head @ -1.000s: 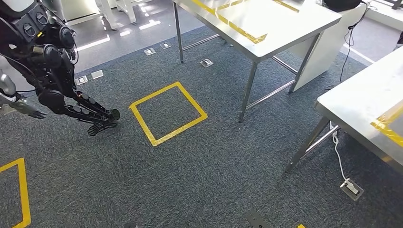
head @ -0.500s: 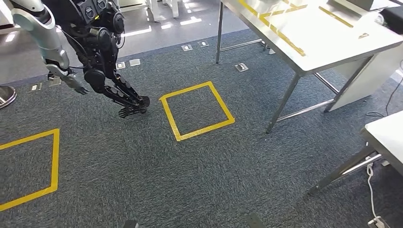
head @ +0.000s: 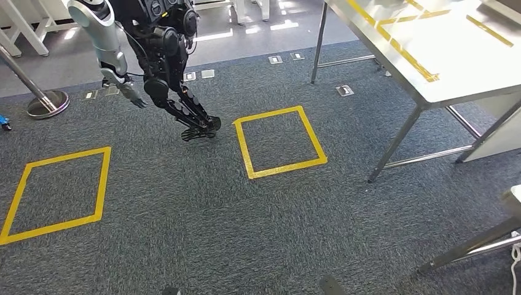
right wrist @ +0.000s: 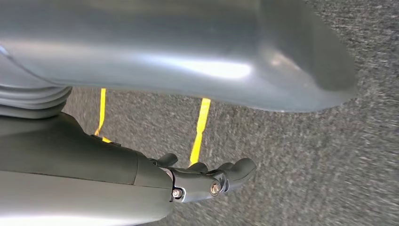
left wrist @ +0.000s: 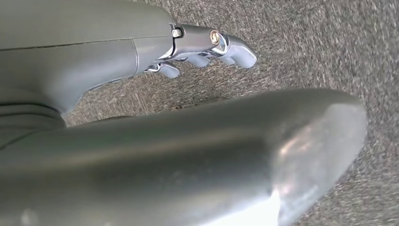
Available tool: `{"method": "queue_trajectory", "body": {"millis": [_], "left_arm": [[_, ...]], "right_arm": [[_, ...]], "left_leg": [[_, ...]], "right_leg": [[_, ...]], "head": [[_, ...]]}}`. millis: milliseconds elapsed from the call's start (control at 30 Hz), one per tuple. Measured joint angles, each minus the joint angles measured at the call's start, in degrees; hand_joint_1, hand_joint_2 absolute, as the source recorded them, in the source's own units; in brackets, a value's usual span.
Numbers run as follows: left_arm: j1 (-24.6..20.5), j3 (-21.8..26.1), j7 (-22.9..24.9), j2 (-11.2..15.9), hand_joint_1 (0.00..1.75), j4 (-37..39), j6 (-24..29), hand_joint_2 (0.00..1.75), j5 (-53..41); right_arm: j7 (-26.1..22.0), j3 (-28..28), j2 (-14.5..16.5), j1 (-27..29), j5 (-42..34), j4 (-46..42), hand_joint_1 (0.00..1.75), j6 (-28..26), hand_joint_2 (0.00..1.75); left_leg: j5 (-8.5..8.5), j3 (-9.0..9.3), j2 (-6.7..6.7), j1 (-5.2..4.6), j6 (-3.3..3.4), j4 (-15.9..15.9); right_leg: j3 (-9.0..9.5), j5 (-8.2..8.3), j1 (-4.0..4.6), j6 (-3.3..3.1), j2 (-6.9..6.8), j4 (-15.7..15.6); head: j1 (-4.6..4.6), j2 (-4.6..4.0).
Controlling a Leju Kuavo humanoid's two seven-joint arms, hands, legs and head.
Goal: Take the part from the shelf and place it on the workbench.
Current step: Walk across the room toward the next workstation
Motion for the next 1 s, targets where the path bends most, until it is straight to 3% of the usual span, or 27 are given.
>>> {"method": "queue_trajectory", "body": {"millis": [67,100,167,200,267,333,367,400,433,467,533,600,667,700,767,833,900,933,1000], "left_arm": [[-0.2,0.0,-0.1,-0.1,0.0,0.0,0.0,0.0,0.0],[-0.2,0.0,-0.1,-0.1,0.0,0.0,0.0,0.0,0.0],[-0.2,0.0,-0.1,-0.1,0.0,0.0,0.0,0.0,0.0],[-0.1,0.0,-0.1,-0.1,0.0,0.0,0.0,0.0,0.0],[-0.2,0.0,-0.1,-0.2,0.0,0.0,0.0,0.0,0.0],[-0.4,0.0,-0.1,-0.2,0.0,0.0,0.1,0.0,0.1],[-0.4,0.0,-0.1,-0.3,0.0,0.0,0.1,0.0,0.1],[-0.3,0.0,0.0,-0.3,0.0,0.0,0.1,0.0,0.1],[-0.2,0.0,0.0,-0.3,0.0,0.0,0.1,0.0,0.1],[-0.2,0.0,0.0,-0.3,0.0,0.0,0.1,0.0,0.1],[-0.2,0.0,0.0,-0.4,0.0,0.0,0.1,0.0,0.2],[-0.2,0.0,-0.1,-0.5,0.0,0.0,0.2,0.0,0.2],[0.0,0.0,-0.2,-0.5,0.0,0.0,0.4,0.0,0.2],[0.1,0.0,-0.2,-0.5,0.0,0.0,0.4,0.0,0.2],[0.1,0.0,-0.2,-0.6,0.0,0.0,0.5,0.0,0.2],[-0.1,0.0,-0.2,-0.6,0.0,0.0,0.5,0.0,0.2],[0.0,0.0,-0.2,-0.6,0.0,0.0,0.5,0.0,0.2],[0.0,0.0,-0.2,-0.6,0.0,0.0,0.5,0.0,0.2],[0.1,0.0,-0.2,-0.6,0.0,0.0,0.5,0.0,0.2]], "right_arm": [[-0.1,0.0,0.0,-0.1,0.0,0.0,0.0,0.0,0.0],[-0.1,-0.1,0.0,-0.1,0.1,0.0,0.0,0.0,0.0],[-0.1,-0.1,0.1,-0.2,0.1,0.0,0.0,0.0,0.0],[-0.1,-0.1,0.1,-0.2,0.2,0.0,0.0,0.0,0.0],[-0.1,-0.1,0.1,-0.3,0.4,0.0,0.0,0.0,0.0],[0.0,-0.1,0.1,-0.1,0.5,0.0,0.0,0.1,0.0],[0.1,-0.1,0.1,0.0,0.6,0.0,0.0,0.1,0.0],[0.2,-0.1,0.1,0.1,0.7,0.0,0.0,0.1,0.0],[0.3,-0.1,0.1,0.1,0.8,0.0,0.0,0.1,0.0],[0.4,-0.1,0.1,0.1,0.9,0.0,0.0,0.1,0.0],[0.4,-0.2,0.1,0.0,1.0,0.0,0.0,0.1,0.0],[0.5,-0.2,0.1,0.0,1.1,0.0,0.0,0.2,0.0],[0.6,-0.2,0.1,-0.1,1.2,0.0,0.0,0.2,0.0],[0.6,-0.2,0.1,-0.1,1.3,0.0,0.0,0.2,0.0],[0.6,-0.2,0.1,-0.2,1.4,0.0,0.0,0.2,0.0],[0.5,-0.2,0.0,0.0,1.5,0.0,0.0,0.3,0.0],[0.4,-0.2,0.0,0.2,1.5,0.0,0.0,0.3,0.0],[0.4,-0.2,0.0,0.2,1.6,0.0,0.0,0.4,0.0],[0.1,-0.2,0.0,0.1,1.7,0.0,0.0,0.6,0.0]], "left_leg": [[1.66,2.94,1.58,-0.34,0.78,-5.7],[1.61,3.18,1.72,-0.56,1.18,-6.5],[1.95,3.02,0.56,-0.7,1.9,-6.7],[2.14,3.07,0.03,-0.64,2.27,-6.9],[2.56,3.23,-1.05,-0.33,2.93,-7.3],[2.75,3.01,-2.27,-0.25,3.27,-7.3],[2.8,2.89,-2.99,-0.25,3.34,-7.3],[2.83,2.81,-3.73,-0.27,3.35,-7.2],[2.86,2.76,-4.5,-0.25,3.32,-7.0],[2.87,2.75,-5.3,-0.22,3.22,-6.9],[2.89,2.61,-6.73,-0.19,2.78,-6.6],[3.03,2.31,-7.81,-0.22,2.02,-6.6],[3.34,2.0,-8.73,-0.14,1.17,-6.9],[3.2,1.76,-8.24,-0.14,0.87,-6.7],[1.07,0.26,-5.39,-0.21,0.41,-3.6],[-2.87,-2.86,-2.64,-0.14,0.07,3.4],[-4.67,-4.96,-2.05,0.01,-0.2,8.5],[-4.01,-4.59,-1.87,0.04,-0.24,8.1],[-0.66,-0.83,-0.59,0.03,-0.11,1.4]], "right_leg": [[0.19,-0.26,0.22,0.55,-0.96,0.1],[0.24,-0.3,0.32,0.86,-1.37,0.1],[0.4,-0.33,0.27,1.5,-2.14,0.0],[0.41,-0.67,0.15,1.86,-1.76,0.3],[-1.0,-3.04,-0.06,2.44,0.59,3.9],[-4.63,-6.66,-0.17,2.71,3.13,11.4],[-6.34,-7.7,-0.19,2.76,3.61,14.7],[-7.25,-7.66,-0.2,2.75,3.85,16.2],[-6.91,-6.34,-0.23,2.7,4.0,15.1],[-5.51,-4.23,-0.3,2.63,4.35,12.0],[-1.73,-0.86,-0.48,2.45,6.74,3.9],[-0.14,-0.16,-0.43,2.12,8.25,0.4],[-0.15,0.07,-0.29,1.42,7.2,0.1],[-0.11,0.27,-0.31,1.0,6.6,-0.1],[-0.06,0.57,-0.38,0.17,5.18,-0.5],[-0.09,0.52,-0.13,-0.21,3.58,-0.5],[-0.11,0.43,0.03,-0.3,1.86,-0.5],[-0.09,0.38,0.05,-0.29,1.09,-0.4],[0.14,0.2,0.08,-0.07,-0.27,-0.4]], "head": [[0.07,0.0],[0.14,0.0],[0.21,0.0],[0.26,0.0],[0.55,0.0],[0.9,0.0],[0.99,0.0],[1.04,0.0],[1.07,0.0],[1.09,0.0],[1.16,0.0],[1.2,0.0],[1.17,0.0],[1.15,0.0],[0.75,0.0],[0.34,0.0],[0.29,0.0],[0.27,0.0],[0.23,0.0]]}}
